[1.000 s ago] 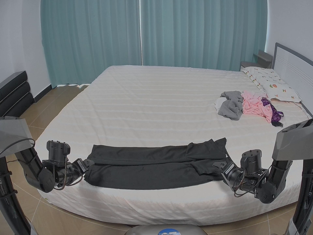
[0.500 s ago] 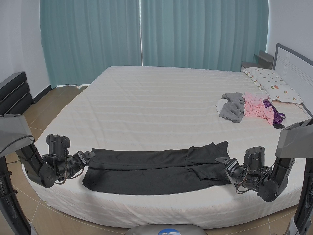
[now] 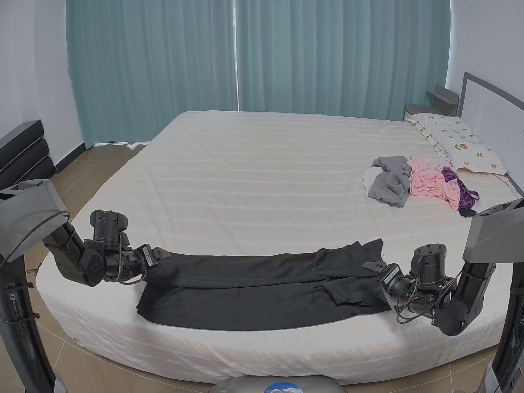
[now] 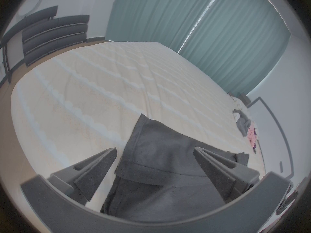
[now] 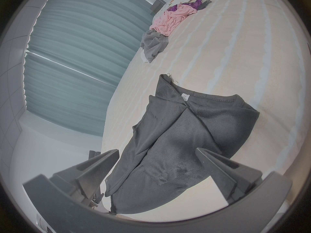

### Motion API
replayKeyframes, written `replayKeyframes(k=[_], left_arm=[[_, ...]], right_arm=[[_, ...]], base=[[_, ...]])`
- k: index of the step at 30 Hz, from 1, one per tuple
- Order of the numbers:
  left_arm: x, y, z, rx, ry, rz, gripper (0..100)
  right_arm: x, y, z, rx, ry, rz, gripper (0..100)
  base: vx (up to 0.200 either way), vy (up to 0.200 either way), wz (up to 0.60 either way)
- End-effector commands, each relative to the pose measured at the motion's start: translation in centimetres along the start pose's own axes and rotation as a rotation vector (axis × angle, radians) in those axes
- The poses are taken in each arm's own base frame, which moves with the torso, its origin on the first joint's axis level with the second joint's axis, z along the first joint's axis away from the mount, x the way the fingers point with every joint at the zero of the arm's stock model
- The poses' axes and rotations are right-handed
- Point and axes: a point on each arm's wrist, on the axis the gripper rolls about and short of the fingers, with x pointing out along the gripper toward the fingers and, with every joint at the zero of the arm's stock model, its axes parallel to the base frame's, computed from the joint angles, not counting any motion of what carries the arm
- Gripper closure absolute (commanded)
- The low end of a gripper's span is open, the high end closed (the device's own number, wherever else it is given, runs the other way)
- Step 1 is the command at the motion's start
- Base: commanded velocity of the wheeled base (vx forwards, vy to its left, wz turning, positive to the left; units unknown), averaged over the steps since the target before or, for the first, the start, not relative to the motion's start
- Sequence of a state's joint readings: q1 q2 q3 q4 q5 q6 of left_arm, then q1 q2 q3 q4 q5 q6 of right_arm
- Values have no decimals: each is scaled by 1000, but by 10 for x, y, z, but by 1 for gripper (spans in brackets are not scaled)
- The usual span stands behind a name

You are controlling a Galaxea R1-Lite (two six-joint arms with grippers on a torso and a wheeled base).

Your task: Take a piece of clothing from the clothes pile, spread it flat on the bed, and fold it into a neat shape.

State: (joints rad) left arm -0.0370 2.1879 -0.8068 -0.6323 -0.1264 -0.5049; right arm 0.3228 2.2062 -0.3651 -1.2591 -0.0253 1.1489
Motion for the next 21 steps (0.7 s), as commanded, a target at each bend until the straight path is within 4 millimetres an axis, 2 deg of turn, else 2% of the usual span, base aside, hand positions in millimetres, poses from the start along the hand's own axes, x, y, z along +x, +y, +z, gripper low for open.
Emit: replayKeyframes(k=[1, 6, 16, 21], left_arm=[[23, 12, -11, 25, 52, 37, 0], [29, 15, -17, 33, 63, 40, 0], [27, 8, -21, 40, 77, 20, 0], [32, 6, -17, 42, 64, 16, 0]], right_arm=[[1, -1, 0, 0, 2, -4, 0], [1, -2, -1, 2, 4, -8, 0], [1, -2, -1, 2, 21, -2, 0], [1, -2, -1, 2, 23, -2, 0]], base=[[0, 0, 0], [0, 0, 0], [0, 0, 0], [0, 0, 0]])
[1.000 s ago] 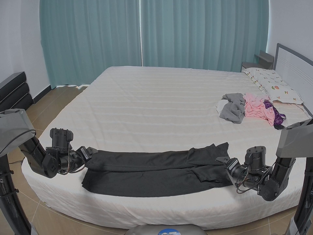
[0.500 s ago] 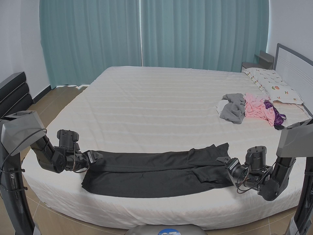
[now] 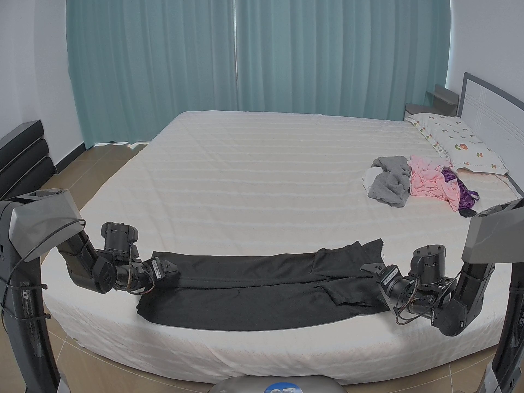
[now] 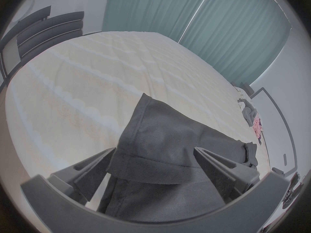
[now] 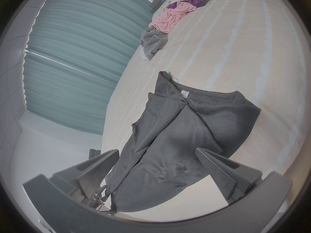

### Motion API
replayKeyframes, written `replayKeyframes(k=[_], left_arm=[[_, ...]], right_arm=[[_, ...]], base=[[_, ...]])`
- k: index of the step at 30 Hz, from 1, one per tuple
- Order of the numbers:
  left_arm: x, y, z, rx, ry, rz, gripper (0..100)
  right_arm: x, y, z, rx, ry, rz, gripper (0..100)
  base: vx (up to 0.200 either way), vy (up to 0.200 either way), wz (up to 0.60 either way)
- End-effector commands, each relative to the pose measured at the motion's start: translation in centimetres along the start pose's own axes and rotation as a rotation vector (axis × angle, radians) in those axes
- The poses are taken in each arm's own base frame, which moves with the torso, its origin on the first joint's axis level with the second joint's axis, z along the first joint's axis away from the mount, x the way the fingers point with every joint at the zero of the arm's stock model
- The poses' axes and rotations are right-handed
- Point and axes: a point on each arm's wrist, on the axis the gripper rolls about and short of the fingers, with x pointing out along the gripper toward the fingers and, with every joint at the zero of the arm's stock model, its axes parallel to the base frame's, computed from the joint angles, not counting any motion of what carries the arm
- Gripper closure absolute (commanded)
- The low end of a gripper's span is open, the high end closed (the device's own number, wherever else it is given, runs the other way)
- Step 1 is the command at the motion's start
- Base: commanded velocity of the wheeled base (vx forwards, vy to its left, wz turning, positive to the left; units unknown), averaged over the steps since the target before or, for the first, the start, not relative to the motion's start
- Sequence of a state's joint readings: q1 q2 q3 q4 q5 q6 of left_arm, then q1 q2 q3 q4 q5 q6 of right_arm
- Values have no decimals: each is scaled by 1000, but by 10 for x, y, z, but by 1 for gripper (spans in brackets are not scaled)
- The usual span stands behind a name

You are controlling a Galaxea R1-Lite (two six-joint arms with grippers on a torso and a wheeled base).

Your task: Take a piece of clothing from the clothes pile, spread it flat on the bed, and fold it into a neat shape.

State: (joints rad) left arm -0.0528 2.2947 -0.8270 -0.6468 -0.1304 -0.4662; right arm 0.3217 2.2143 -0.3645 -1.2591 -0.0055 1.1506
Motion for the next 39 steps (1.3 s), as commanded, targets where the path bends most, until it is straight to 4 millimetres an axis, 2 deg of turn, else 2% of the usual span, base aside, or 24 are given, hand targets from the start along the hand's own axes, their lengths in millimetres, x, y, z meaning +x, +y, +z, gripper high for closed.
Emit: replayKeyframes(k=[1, 6, 7, 20, 25, 33, 39], left_arm=[[4, -2, 3, 1, -9, -5, 0], [7, -1, 0, 1, 1, -1, 0], [7, 0, 0, 1, 2, 0, 100], [0, -1, 1, -12, -6, 5, 100], [-7, -2, 1, -14, -11, 5, 100], [-5, -2, 1, -12, -11, 5, 100], [-5, -4, 4, -11, -25, -2, 100]], right_arm=[[0, -1, 0, 0, 2, -2, 0], [0, 0, -1, -1, 4, -2, 0], [0, 0, -1, -1, 4, -2, 0], [-1, -1, -1, 0, 4, -5, 0], [-3, -3, 12, 27, -10, 21, 0], [-2, -4, 14, 30, -10, 21, 0], [-1, -5, 18, 38, -19, 21, 0]], base=[[0, 0, 0], [0, 0, 0], [0, 0, 0], [0, 0, 0], [0, 0, 0], [0, 0, 0], [-100, 0, 0]])
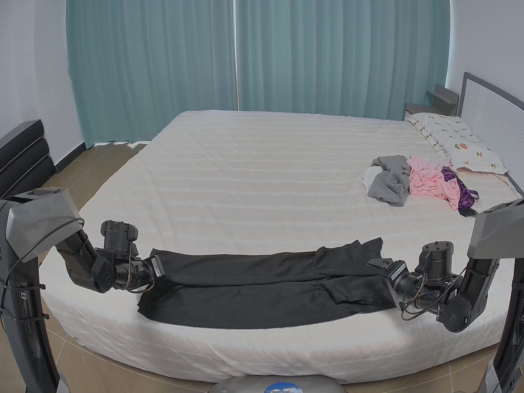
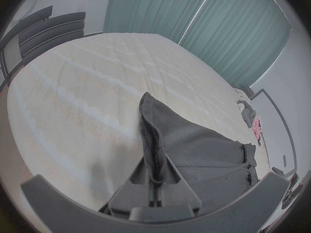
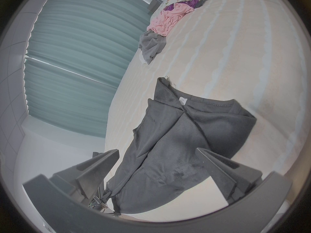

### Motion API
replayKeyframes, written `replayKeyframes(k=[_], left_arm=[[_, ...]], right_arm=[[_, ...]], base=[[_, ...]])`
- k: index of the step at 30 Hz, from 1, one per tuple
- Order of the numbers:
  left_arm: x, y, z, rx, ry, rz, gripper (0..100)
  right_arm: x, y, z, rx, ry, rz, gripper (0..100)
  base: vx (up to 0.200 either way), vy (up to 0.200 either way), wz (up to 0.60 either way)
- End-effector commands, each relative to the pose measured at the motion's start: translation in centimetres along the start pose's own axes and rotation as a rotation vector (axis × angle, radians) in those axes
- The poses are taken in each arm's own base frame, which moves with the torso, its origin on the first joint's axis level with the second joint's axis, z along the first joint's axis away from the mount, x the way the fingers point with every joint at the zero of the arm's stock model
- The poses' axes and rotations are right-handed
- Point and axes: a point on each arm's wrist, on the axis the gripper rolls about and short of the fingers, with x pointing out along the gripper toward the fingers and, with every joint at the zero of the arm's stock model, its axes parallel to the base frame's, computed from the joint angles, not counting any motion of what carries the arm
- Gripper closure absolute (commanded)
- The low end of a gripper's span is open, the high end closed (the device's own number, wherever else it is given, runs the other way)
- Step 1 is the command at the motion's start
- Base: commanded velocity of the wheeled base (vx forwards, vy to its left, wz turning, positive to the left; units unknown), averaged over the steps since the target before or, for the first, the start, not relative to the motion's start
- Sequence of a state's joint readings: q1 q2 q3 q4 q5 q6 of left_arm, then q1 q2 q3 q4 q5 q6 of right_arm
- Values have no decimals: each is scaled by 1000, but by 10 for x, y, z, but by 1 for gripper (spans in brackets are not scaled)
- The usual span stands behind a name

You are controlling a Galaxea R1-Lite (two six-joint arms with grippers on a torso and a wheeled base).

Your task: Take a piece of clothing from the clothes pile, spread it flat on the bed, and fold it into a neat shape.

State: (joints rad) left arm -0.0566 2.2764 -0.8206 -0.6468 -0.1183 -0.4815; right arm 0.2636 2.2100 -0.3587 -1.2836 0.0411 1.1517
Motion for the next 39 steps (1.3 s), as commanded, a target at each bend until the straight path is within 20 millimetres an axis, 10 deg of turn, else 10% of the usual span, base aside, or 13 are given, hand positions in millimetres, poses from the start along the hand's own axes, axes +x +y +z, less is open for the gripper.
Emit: replayKeyframes(k=[1, 39], left_arm=[[0, -2, 4, -1, -14, -7, 100], [-34, -79, 27, -58, -73, -119, 100]], right_arm=[[1, -1, 3, 7, -10, -1, 0], [2, -6, 17, 34, -28, 5, 0]], base=[[0, 0, 0], [0, -158, 0]])
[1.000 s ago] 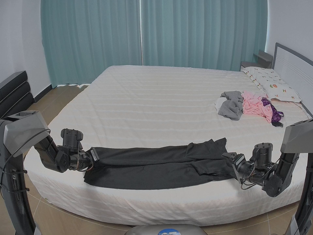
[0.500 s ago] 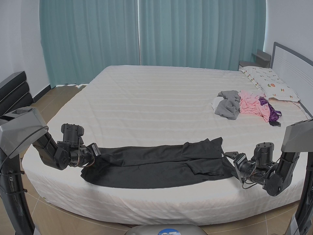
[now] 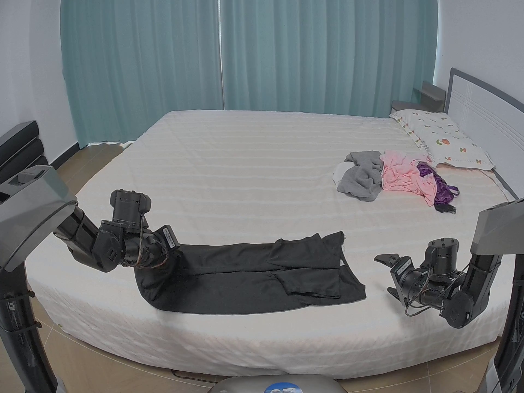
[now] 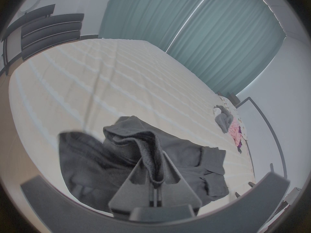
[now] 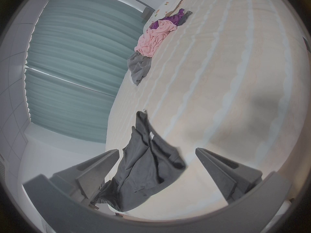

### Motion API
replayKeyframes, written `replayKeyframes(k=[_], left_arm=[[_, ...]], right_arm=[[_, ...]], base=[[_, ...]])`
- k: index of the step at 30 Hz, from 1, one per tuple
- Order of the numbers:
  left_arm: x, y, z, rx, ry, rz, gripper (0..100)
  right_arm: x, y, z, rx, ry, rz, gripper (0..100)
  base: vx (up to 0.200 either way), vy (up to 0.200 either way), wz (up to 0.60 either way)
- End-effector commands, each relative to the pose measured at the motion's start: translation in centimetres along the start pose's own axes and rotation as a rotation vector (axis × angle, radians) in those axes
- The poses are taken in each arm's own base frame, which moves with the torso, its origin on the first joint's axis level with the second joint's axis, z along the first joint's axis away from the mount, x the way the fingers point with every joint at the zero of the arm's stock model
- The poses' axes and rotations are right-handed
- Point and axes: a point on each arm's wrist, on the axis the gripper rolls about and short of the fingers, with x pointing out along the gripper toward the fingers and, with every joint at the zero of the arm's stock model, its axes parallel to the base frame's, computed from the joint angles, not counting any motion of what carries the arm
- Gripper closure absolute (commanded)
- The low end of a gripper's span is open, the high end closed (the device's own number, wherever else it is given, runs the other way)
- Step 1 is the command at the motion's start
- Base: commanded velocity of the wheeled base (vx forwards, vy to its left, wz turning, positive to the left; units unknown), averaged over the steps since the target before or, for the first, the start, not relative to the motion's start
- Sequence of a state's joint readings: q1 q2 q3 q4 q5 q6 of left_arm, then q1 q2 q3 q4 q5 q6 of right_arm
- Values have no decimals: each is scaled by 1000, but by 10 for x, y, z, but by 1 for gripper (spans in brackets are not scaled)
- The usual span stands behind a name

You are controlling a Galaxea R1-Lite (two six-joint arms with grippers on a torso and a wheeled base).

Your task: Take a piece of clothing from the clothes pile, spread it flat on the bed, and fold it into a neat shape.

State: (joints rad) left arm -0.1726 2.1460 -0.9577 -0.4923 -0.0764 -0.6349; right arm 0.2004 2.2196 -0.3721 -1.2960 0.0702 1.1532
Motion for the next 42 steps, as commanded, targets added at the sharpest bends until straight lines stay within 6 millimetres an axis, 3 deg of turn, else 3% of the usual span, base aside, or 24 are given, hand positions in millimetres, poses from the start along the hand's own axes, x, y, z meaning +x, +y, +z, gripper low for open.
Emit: replayKeyframes(k=[1, 7, 8, 26, 33, 42], left_arm=[[-2, -15, 0, 8, 0, -22, 100], [-2, -26, -5, 25, 14, -29, 100], [-2, -35, -9, 40, 31, -41, 100], [5, -88, -26, 103, 113, -99, 100], [8, -95, -28, 79, 110, -113, 100], [11, -100, -36, 84, 131, -118, 100]], right_arm=[[0, 0, 0, 0, 2, -2, 0], [0, -1, -1, 0, 3, -3, 0], [0, 0, -1, -3, 5, -2, 0], [1, -1, -2, -4, 8, -4, 0], [2, -2, -3, -6, 11, -6, 0], [2, -1, -4, -7, 12, -6, 0]], base=[[0, -200, 0], [0, -200, 0], [0, -200, 0], [0, -200, 0], [0, -200, 0], [0, 0, 0]])
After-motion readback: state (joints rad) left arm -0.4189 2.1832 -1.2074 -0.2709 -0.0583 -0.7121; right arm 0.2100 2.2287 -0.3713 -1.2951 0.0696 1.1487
